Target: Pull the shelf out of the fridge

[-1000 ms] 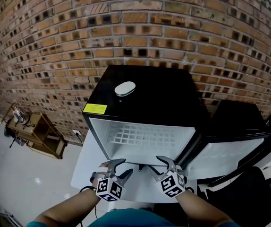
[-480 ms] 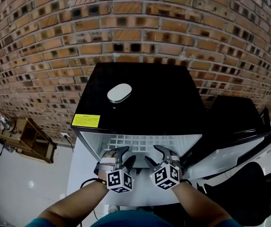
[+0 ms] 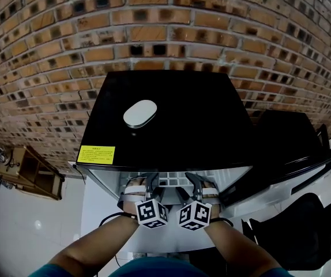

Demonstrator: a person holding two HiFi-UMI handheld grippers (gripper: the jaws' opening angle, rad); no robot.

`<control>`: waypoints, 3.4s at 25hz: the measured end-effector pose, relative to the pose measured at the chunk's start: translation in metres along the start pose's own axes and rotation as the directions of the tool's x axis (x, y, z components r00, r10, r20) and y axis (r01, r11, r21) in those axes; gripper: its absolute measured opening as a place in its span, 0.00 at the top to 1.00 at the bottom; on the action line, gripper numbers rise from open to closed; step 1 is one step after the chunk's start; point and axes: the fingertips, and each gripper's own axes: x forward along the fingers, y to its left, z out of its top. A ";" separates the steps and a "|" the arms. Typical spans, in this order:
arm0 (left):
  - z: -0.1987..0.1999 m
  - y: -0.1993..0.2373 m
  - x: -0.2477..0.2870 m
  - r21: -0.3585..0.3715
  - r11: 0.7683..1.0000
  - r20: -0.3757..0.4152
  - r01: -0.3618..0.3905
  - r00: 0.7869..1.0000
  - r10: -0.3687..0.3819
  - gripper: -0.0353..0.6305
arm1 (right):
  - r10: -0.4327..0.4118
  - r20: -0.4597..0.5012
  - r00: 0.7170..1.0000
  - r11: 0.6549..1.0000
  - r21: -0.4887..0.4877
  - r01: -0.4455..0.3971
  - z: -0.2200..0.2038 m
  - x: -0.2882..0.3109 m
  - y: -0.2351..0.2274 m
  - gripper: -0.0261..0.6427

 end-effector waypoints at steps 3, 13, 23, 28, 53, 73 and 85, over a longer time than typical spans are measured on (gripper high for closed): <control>-0.001 -0.001 0.001 0.025 1.000 -0.003 -0.008 1.000 0.009 0.60 | -0.017 -0.012 1.000 0.999 -0.040 0.017 0.004 0.002 -0.002 0.56; -0.004 0.004 0.007 0.097 0.995 -0.026 -0.028 0.999 0.031 0.60 | -0.043 -0.070 0.997 0.991 -0.133 0.034 -0.008 0.026 -0.018 0.56; -0.011 0.010 0.026 0.142 0.989 -0.036 -0.039 0.998 0.045 0.61 | -0.097 -0.066 0.993 0.977 -0.197 0.083 -0.011 0.037 -0.023 0.64; -0.011 0.008 0.028 0.151 0.988 -0.039 -0.037 0.998 0.043 0.67 | -0.123 -0.062 0.990 0.970 -0.218 0.106 -0.013 0.037 -0.024 0.68; -0.008 -0.012 -0.004 0.179 0.982 -0.053 -0.058 0.996 0.068 0.73 | -0.131 -0.076 0.988 0.968 -0.224 0.111 -0.013 0.006 -0.002 0.71; -0.002 -0.043 -0.050 0.215 0.975 -0.138 -0.061 0.986 0.092 0.77 | -0.041 -0.026 0.999 0.968 -0.249 0.034 -0.011 -0.045 0.031 0.71; 0.007 -0.055 -0.082 0.217 0.974 -0.103 -0.060 0.991 0.084 0.82 | -0.105 -0.073 0.992 0.958 -0.277 0.081 -0.007 -0.078 0.041 0.80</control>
